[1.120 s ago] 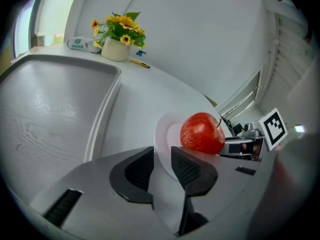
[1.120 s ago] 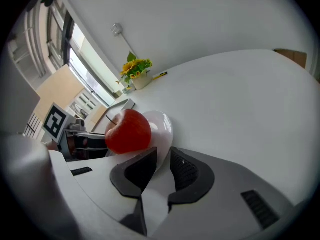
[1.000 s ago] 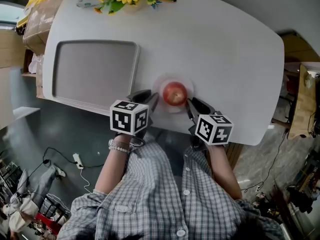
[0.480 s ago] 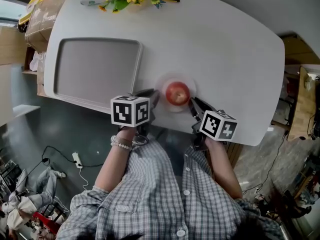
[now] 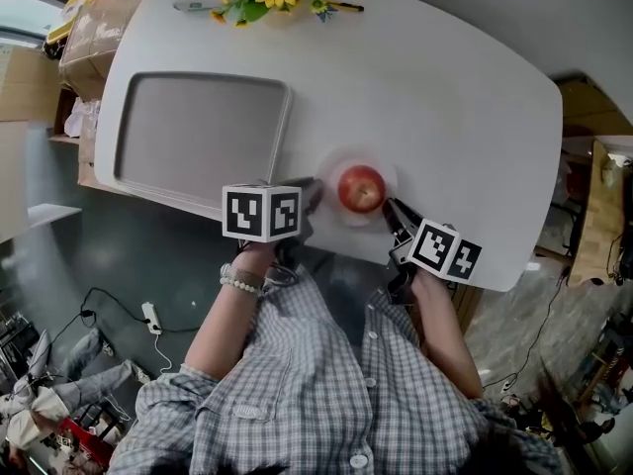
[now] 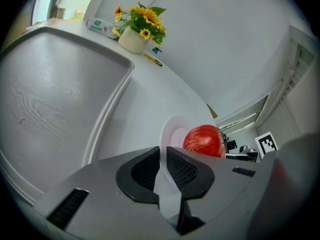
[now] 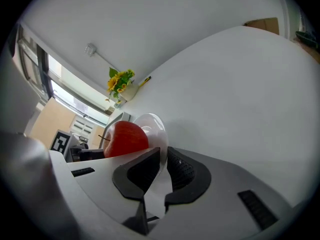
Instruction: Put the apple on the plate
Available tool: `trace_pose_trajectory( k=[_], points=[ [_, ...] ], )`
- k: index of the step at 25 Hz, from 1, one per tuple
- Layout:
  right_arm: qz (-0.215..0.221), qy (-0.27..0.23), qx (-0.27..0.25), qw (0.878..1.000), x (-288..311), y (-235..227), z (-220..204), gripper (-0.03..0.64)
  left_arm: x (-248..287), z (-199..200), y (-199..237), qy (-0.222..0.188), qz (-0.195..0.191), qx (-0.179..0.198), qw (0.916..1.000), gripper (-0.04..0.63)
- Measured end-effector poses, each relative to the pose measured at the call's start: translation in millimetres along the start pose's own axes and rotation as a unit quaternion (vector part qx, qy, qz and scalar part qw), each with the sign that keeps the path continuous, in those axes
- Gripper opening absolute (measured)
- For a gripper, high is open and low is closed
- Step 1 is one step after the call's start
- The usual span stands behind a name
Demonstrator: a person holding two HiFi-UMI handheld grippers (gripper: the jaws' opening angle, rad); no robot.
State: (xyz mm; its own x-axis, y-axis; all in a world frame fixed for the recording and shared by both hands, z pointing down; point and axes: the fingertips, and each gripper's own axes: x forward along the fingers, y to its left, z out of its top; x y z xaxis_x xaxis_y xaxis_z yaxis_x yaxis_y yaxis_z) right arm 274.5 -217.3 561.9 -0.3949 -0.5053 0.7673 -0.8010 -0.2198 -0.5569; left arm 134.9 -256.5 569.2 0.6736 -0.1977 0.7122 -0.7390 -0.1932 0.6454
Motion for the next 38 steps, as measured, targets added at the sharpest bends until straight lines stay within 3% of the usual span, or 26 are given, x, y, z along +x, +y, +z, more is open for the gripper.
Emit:
trace_pose_trajectory(
  k=[7,17,38],
  points=[
    [-0.005,-0.013,0.0,1.0,-10.3,15.2,6.4,0.054,-12.9,6.2,-4.3,-0.002,0.006,0.003,1.0,0.048],
    [0.022,-0.008,-0.01,1.0,-6.4,54.9,11.9,0.052,-49.7,19.7,7.5,-0.047,0.008,-0.026,0.9985,0.048],
    [0.103,0.045,-0.075,0.991,75.7,178.9,6.3,0.052,-144.3,55.5,109.6,-0.148,0.046,-0.108,0.9821,0.048]
  ],
)
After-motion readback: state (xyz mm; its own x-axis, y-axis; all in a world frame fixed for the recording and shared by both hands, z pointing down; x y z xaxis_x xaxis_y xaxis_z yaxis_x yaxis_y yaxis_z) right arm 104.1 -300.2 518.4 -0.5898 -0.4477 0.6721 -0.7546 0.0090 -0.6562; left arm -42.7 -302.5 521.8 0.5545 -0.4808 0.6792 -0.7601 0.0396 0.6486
